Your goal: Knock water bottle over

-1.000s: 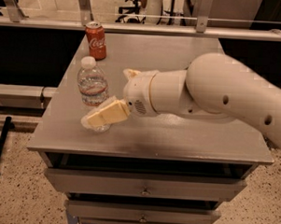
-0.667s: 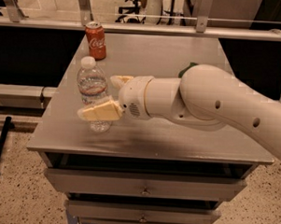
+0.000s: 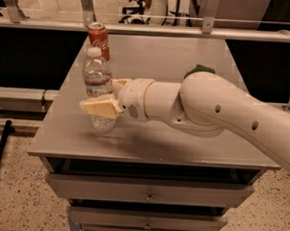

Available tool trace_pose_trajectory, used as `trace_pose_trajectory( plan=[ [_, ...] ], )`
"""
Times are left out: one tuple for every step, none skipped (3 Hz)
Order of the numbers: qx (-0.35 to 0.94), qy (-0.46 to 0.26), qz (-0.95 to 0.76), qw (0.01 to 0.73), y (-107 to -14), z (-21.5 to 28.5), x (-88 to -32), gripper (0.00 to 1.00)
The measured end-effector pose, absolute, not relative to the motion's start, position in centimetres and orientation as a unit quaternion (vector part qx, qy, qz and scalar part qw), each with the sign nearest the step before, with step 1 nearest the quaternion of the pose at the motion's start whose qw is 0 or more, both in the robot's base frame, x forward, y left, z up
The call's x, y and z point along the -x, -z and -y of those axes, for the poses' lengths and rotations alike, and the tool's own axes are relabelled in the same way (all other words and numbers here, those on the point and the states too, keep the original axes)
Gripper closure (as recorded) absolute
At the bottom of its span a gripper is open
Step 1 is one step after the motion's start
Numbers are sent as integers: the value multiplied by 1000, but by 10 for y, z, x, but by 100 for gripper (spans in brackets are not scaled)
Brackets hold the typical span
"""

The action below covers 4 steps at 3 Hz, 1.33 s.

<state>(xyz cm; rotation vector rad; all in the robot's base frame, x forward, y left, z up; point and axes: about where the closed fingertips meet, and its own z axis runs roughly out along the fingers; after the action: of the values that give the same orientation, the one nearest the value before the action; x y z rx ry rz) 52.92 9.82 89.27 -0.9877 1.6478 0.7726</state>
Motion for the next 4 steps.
trace_pose_trajectory(
  plan=[
    [418, -301, -689, 509, -910, -95, -537, 65],
    [443, -256, -707, 488, -933, -81, -547, 88],
    [468, -216, -727, 453, -953, -65, -558, 100],
    [485, -183, -766, 381, -936, -50, -576, 100]
  ],
)
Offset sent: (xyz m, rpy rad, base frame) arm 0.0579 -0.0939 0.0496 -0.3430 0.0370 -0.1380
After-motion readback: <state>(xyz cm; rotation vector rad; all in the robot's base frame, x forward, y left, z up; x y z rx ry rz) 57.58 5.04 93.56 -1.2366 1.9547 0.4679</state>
